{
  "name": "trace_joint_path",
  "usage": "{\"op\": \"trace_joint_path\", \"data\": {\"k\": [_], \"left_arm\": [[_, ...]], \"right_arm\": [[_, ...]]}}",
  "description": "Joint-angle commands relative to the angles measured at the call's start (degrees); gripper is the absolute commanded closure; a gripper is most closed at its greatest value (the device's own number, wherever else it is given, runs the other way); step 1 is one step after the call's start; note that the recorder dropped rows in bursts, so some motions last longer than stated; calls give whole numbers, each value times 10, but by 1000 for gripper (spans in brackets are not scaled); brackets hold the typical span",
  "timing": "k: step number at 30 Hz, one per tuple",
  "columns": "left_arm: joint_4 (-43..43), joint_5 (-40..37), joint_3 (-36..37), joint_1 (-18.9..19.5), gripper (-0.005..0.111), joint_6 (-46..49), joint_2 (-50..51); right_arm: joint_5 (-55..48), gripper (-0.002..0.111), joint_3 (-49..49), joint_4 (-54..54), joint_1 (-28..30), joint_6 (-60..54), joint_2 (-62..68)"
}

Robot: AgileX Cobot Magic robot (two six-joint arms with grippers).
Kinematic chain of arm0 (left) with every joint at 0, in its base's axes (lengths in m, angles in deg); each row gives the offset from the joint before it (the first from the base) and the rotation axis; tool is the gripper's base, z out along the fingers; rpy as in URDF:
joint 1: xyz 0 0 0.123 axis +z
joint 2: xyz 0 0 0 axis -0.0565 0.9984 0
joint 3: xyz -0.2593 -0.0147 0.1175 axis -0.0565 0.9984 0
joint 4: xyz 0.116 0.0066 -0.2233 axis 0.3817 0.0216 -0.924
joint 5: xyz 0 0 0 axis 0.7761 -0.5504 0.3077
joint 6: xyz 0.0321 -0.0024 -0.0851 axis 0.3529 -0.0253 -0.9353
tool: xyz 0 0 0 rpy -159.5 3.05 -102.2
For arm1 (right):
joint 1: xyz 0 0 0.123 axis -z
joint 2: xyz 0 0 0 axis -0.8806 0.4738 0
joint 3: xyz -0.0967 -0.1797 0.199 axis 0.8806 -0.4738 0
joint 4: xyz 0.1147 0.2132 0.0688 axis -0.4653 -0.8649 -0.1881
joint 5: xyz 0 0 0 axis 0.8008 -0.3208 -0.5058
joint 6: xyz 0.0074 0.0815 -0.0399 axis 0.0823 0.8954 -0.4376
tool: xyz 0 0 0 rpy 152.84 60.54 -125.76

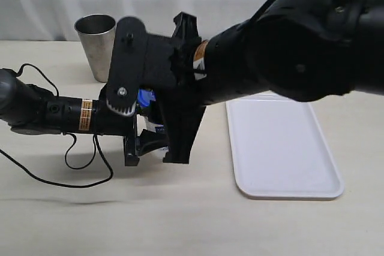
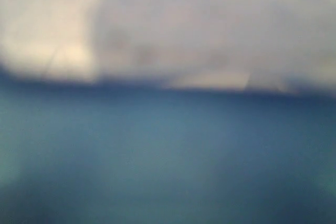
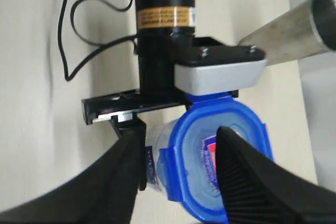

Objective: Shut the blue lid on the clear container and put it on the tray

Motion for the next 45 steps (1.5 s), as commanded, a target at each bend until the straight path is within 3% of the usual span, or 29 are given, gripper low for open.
{"op": "trace_joint_path", "data": {"k": [1,3,6,8,9,11,12,14,20,45], "left_arm": [[-19,24,2,-1,107,53,-1],[-20,26,2,-1,107,120,-1],[-22,26,2,-1,107,159,-1],[-22,22,2,-1,107,201,-1],[-22,22,2,-1,107,248,-1],[-22,22,2,-1,107,274,-1],[-22,22,2,-1,107,274,-1],[-22,15,2,-1,107,274,0],[-22,15,2,-1,107,274,0],[-22,24,2,-1,107,267,0]], "right_arm": [[50,65,-2,-13,11,95,-49],[37,75,29,-13,45,185,-57],[-40,79,85,-23,89,221,-40],[-175,79,157,-93,119,183,2],[-288,79,209,-178,133,90,39],[-378,78,264,-259,135,-10,84],[-379,75,276,-256,130,-16,94],[-345,55,306,-181,105,9,130],[-335,66,318,-110,90,-6,175],[-410,68,318,-99,85,-20,246]]}}
